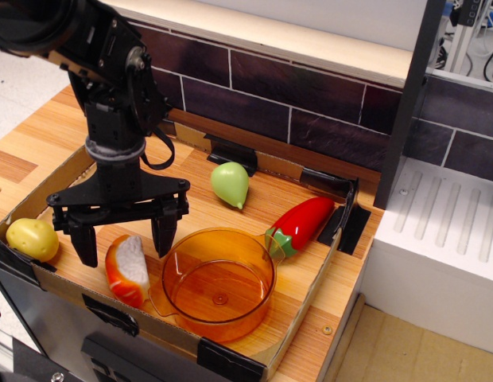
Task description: Take sushi out of pot
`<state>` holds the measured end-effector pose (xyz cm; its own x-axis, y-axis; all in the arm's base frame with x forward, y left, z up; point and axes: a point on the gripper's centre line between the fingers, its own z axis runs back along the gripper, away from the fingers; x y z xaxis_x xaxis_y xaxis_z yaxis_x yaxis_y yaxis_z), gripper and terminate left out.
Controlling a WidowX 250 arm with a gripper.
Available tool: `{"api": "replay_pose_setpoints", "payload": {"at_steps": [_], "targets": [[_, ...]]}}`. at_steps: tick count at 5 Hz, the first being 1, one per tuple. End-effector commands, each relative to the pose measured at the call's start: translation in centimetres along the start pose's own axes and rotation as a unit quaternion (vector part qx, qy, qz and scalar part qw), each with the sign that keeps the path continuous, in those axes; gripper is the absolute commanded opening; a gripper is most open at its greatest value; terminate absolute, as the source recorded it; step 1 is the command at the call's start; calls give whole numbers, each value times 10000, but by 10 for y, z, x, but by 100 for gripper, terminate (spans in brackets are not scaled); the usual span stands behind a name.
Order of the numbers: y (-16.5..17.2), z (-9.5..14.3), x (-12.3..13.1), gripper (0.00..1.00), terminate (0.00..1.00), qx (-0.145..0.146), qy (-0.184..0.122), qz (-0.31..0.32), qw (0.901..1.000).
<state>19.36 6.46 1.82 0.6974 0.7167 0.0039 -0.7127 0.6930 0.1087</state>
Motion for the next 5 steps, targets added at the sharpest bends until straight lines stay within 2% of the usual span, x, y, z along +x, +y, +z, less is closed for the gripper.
{"api": "replay_pose_setpoints", "payload": {"at_steps": [1,2,3,4,5], "targets": [[3,60,18,100,0,-771,-689,508,9933],[6,99,15,100,0,-895,-562,578,9927],[4,116,12,100,0,-747,-351,519,9952],[4,116,12,100,0,-747,-351,519,9952],[4,116,12,100,100,-747,-351,519,9952]]}}
